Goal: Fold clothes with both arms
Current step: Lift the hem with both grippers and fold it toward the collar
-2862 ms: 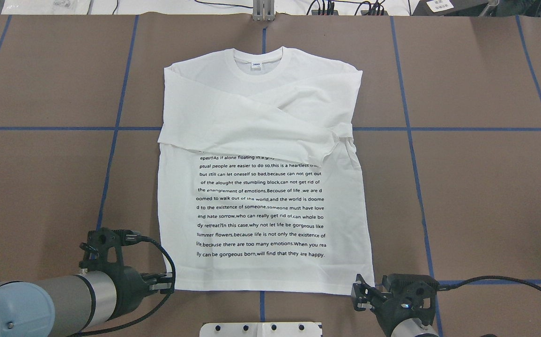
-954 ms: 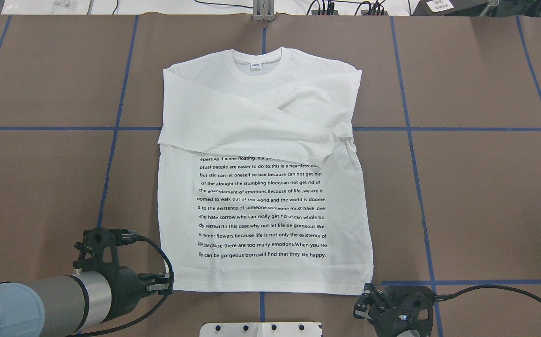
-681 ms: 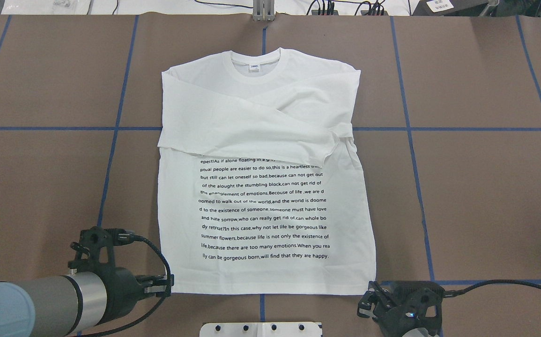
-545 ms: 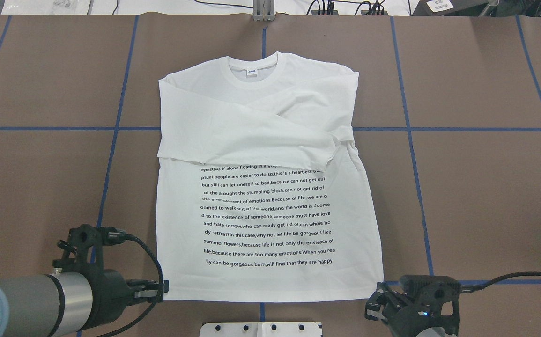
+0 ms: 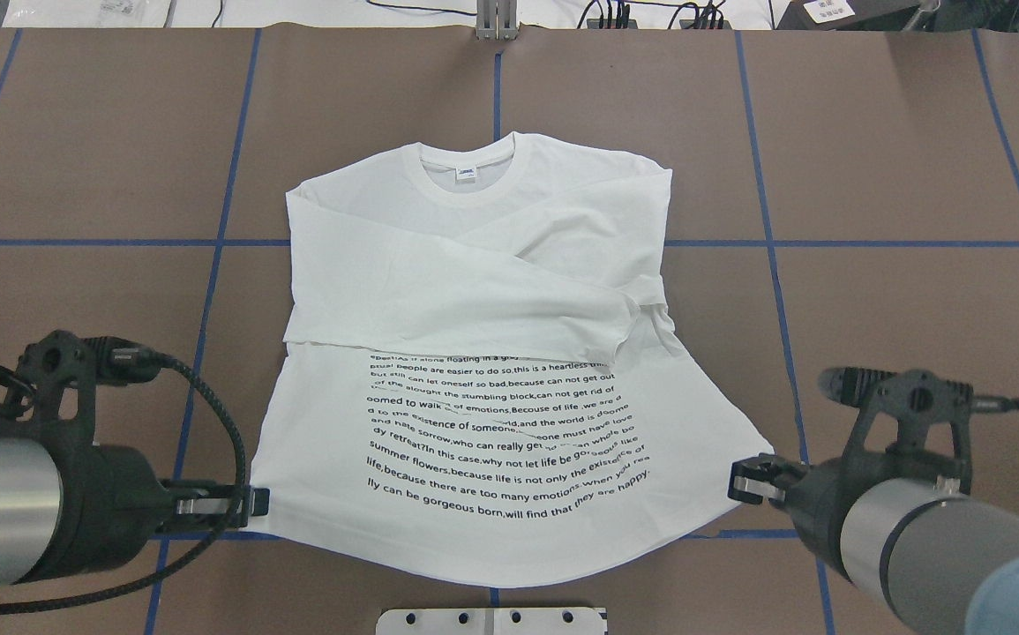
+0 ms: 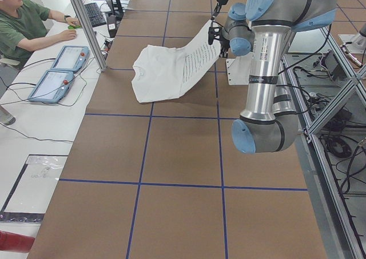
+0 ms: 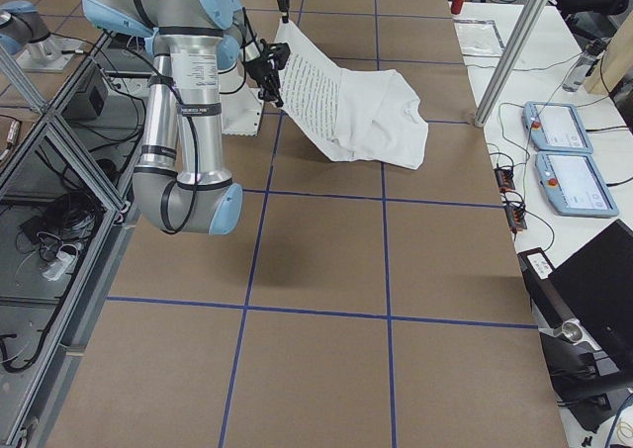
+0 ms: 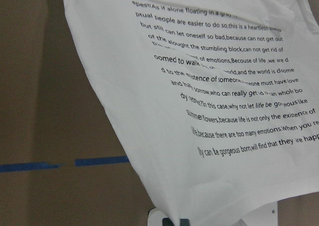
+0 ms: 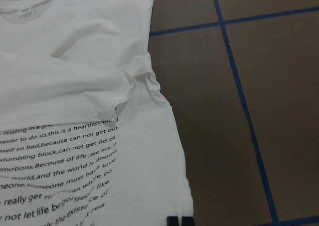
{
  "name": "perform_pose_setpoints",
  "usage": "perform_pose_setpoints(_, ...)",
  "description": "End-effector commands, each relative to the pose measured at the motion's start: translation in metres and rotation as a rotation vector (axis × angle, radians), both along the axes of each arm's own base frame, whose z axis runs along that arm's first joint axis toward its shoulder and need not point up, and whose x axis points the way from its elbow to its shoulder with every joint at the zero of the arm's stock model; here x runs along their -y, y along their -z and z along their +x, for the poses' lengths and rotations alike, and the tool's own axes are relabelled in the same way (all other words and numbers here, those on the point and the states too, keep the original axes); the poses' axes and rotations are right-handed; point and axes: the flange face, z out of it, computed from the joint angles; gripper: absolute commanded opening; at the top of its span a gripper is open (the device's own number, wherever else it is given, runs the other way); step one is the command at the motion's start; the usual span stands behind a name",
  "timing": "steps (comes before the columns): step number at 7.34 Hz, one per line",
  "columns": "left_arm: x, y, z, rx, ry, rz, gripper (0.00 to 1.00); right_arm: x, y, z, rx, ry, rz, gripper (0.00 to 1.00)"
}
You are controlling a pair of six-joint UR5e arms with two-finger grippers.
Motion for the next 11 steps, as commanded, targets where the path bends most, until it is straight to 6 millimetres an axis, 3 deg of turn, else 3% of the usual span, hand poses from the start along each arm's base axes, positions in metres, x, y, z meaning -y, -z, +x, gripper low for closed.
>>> perform_pose_setpoints(1, 0.083, 0.018, -0.003, 0.102, 0.115, 0.118, 0.0, 0.075, 0.039, 0.028, -0.044, -0.014, 0.03, 0.0)
perform_pose_setpoints(2, 0.127, 0.01, -0.004, 0.167, 0.158, 0.15, 0.0, 0.12, 0.042, 0.032, -0.079, -0.036, 0.012, 0.0)
perform_pose_setpoints(4, 0.206, -0.002, -0.022, 0.268, 0.225, 0.191, 0.0, 0.207, 0.039, 0.019, -0.128, -0.086, 0.005, 0.0)
perform_pose_setpoints(6, 0.276, -0.008, -0.001, 0.308, 0.254, 0.222, 0.0, 0.3, 0.021, -0.023, -0.145, -0.126, 0.004, 0.0)
perform_pose_setpoints(7, 0.304, -0.029, 0.023, 0.299, 0.258, 0.234, 0.0, 0.331, 0.014, -0.045, -0.157, -0.134, -0.006, 0.0)
perform_pose_setpoints(9, 0.368, -0.091, 0.081, 0.311, 0.258, 0.232, 0.0, 0.379, -0.022, -0.092, -0.154, -0.14, 0.004, 0.0)
perform_pose_setpoints(10, 0.39, -0.12, 0.102, 0.332, 0.241, 0.236, 0.0, 0.399, -0.037, -0.113, -0.173, -0.14, -0.009, 0.0)
perform_pose_setpoints(11, 0.399, -0.147, 0.113, 0.336, 0.232, 0.247, 0.0, 0.409, -0.058, -0.128, -0.193, -0.132, -0.025, 0.0)
